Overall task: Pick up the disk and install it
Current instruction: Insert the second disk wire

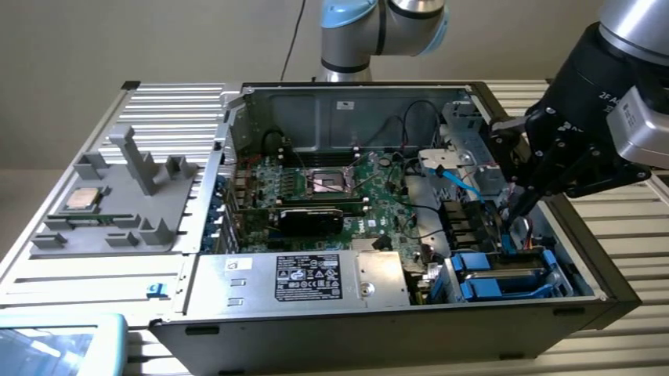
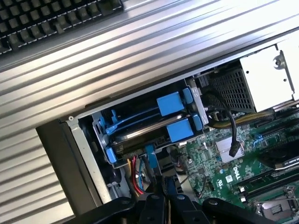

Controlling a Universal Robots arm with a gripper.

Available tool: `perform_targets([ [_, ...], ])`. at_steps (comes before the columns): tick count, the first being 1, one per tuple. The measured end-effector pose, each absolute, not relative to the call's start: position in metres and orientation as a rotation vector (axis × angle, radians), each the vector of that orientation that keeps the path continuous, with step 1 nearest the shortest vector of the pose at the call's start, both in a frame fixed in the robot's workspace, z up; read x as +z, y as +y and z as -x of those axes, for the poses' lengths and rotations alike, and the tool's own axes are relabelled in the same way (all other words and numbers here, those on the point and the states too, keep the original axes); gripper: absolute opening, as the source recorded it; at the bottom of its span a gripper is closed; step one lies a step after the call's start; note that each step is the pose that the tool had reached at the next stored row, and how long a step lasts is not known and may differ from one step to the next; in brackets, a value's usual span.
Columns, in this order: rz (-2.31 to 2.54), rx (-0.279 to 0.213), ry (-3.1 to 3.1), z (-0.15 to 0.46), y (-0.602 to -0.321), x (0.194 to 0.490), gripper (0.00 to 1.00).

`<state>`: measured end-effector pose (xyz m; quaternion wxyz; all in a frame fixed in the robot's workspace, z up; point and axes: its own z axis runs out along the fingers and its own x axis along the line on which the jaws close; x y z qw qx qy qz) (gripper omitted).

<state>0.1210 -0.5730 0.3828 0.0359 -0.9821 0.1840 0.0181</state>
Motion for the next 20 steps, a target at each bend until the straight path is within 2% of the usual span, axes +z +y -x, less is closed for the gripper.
perform_targets([
  [8, 3.003, 0.063, 0.499, -0.1192, -0.5821, 0.378, 0.11],
  [13, 3.021, 0.043, 0.374, -0.1192, -0.5824, 0.3761, 0.11],
  [20, 3.031, 0.049, 0.272, -0.1203, -0.5824, 0.3744, 0.11],
])
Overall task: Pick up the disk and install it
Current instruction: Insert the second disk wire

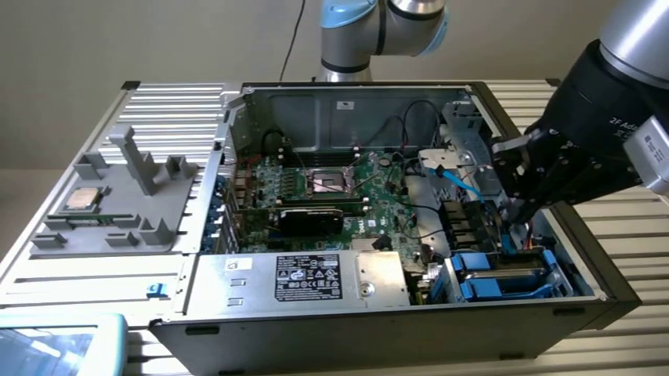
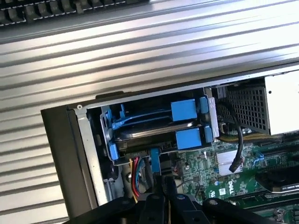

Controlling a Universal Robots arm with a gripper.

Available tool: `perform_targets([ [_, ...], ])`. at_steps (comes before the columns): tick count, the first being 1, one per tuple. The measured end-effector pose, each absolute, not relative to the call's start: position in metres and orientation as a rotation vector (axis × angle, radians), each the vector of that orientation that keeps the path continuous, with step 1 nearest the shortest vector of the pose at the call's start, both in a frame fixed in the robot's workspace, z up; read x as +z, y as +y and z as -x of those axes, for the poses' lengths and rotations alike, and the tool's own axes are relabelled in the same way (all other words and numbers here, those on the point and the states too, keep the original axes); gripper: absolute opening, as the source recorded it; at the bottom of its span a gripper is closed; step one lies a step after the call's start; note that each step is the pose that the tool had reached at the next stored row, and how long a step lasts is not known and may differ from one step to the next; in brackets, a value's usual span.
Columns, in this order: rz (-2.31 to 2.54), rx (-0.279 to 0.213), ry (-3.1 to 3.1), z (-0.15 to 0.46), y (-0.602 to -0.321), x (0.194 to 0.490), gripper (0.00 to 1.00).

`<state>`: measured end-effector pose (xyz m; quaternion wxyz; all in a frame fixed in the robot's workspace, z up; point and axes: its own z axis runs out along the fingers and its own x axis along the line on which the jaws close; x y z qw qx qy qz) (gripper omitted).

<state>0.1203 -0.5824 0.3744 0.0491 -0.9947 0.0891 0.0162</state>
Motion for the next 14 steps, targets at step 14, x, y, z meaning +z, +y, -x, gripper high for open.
perform_targets([
  [14, 3.054, 0.053, 0.159, -0.1203, -0.5885, 0.3649, 0.11],
])
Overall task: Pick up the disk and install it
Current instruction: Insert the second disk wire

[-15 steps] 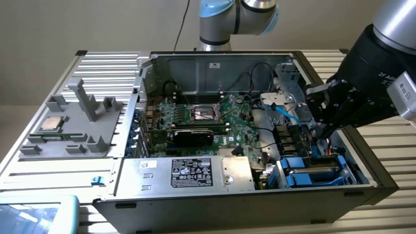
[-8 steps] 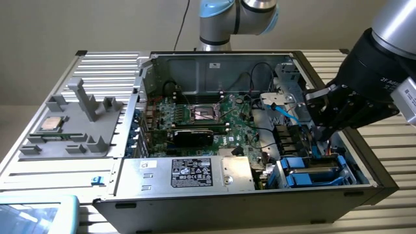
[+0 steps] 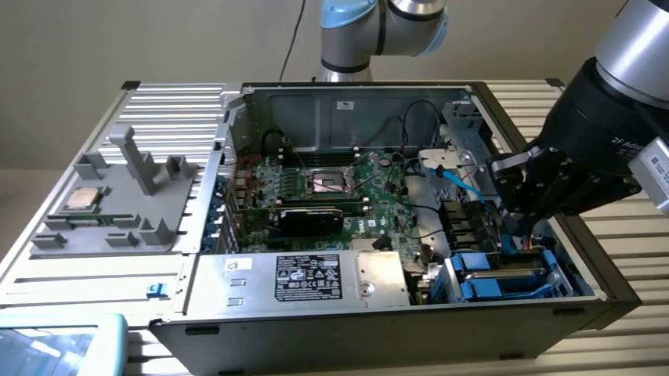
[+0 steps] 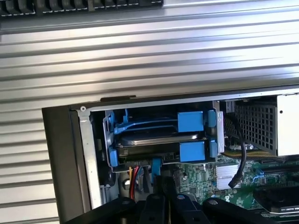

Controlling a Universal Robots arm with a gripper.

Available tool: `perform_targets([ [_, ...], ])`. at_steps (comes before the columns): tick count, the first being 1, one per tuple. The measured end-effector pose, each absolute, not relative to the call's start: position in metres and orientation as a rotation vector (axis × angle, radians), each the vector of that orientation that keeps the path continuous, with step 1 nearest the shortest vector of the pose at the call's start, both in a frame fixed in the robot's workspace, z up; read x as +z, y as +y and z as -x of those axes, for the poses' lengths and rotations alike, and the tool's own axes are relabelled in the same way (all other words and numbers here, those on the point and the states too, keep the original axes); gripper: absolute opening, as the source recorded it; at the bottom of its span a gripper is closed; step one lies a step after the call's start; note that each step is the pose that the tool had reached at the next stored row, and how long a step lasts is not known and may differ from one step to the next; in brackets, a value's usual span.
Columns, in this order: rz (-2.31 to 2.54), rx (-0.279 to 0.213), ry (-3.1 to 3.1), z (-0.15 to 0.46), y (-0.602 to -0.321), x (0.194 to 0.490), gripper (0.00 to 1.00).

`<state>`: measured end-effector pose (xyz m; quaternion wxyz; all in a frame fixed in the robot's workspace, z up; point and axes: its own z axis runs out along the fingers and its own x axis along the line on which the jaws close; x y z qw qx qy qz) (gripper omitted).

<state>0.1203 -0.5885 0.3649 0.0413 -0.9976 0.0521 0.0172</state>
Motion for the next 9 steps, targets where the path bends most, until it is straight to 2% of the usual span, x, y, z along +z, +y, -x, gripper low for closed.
perform_targets([
  [9, 3.074, 0.053, 0.126, -0.1203, -0.5924, 0.3578, 0.11],
])
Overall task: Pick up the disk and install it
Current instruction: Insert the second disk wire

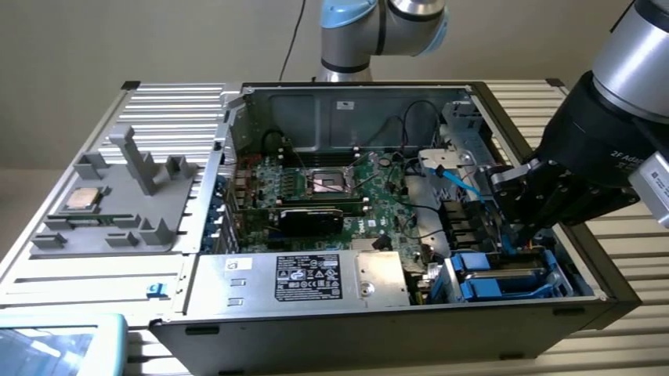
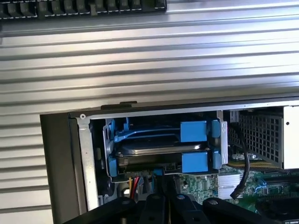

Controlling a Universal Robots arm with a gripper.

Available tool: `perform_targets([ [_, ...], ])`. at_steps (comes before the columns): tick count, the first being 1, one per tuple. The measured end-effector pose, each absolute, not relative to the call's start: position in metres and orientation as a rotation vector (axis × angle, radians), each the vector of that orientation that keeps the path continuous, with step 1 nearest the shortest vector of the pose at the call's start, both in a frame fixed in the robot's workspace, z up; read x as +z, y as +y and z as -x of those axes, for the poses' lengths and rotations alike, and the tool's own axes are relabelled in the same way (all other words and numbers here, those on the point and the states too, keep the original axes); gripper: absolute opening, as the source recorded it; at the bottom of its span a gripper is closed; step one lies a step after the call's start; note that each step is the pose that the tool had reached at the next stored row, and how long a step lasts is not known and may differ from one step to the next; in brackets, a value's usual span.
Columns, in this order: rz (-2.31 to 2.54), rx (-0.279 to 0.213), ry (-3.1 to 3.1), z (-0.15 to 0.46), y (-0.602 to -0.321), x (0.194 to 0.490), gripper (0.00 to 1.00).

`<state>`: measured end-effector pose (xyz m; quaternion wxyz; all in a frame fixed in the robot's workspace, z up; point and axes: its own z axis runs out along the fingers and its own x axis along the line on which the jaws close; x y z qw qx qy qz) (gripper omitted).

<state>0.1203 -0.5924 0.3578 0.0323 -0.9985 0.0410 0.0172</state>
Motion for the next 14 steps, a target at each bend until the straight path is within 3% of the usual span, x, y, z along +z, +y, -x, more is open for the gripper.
perform_targets([
  [14, 3.101, 0.05, 0.121, -0.1203, -0.5924, 0.348, 0.11],
])
